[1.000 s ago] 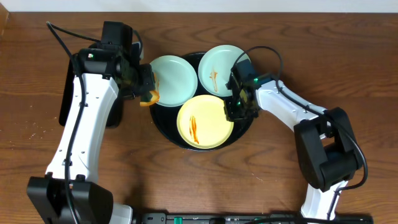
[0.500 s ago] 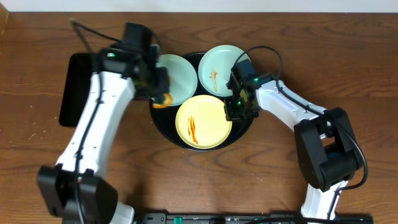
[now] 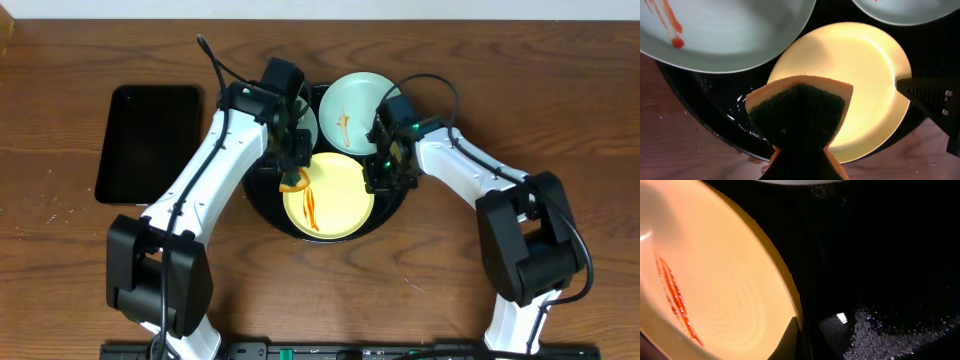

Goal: Clean dirty plates on tray and stack at the side

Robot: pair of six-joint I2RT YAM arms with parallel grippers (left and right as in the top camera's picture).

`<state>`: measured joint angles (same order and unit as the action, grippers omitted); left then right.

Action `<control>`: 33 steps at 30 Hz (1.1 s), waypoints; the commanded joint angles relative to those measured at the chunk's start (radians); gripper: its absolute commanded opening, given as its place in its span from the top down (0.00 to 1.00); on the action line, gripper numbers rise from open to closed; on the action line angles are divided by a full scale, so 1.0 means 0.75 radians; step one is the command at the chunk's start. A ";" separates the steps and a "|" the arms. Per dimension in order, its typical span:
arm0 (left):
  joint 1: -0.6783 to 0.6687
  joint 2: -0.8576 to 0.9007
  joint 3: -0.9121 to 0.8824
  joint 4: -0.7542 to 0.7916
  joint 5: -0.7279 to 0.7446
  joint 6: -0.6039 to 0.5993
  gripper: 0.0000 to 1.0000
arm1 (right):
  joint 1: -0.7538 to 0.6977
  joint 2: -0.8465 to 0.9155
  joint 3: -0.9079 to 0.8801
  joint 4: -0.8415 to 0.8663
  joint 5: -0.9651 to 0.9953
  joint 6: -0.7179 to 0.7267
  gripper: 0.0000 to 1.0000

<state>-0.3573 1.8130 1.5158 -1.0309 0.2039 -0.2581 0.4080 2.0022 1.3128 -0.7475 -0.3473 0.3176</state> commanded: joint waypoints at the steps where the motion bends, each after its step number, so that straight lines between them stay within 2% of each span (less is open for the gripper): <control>1: 0.001 -0.005 0.008 0.001 0.003 -0.019 0.92 | -0.032 -0.015 0.018 -0.008 -0.051 -0.032 0.99; 9: -0.023 -0.005 0.007 0.005 0.003 -0.019 0.93 | -0.051 -0.019 0.018 -0.023 -0.132 -0.061 0.99; 16: -0.055 -0.004 -0.015 0.043 0.003 -0.024 0.93 | -0.054 -0.019 0.017 -0.026 -0.085 -0.060 0.99; 22: -0.117 -0.003 -0.158 0.178 0.001 -0.107 0.92 | -0.054 -0.019 0.017 -0.026 -0.068 -0.060 0.99; 27: -0.154 -0.003 -0.312 0.257 -0.118 -0.239 0.93 | -0.048 -0.019 0.017 -0.010 -0.061 -0.060 0.99; 33: -0.178 -0.003 -0.431 0.370 -0.229 -0.307 0.92 | -0.056 -0.019 0.017 -0.006 -0.061 -0.061 0.99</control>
<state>-0.4816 1.8130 1.2087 -0.7738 0.0959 -0.4446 0.3817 2.0018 1.3128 -0.7509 -0.3923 0.2844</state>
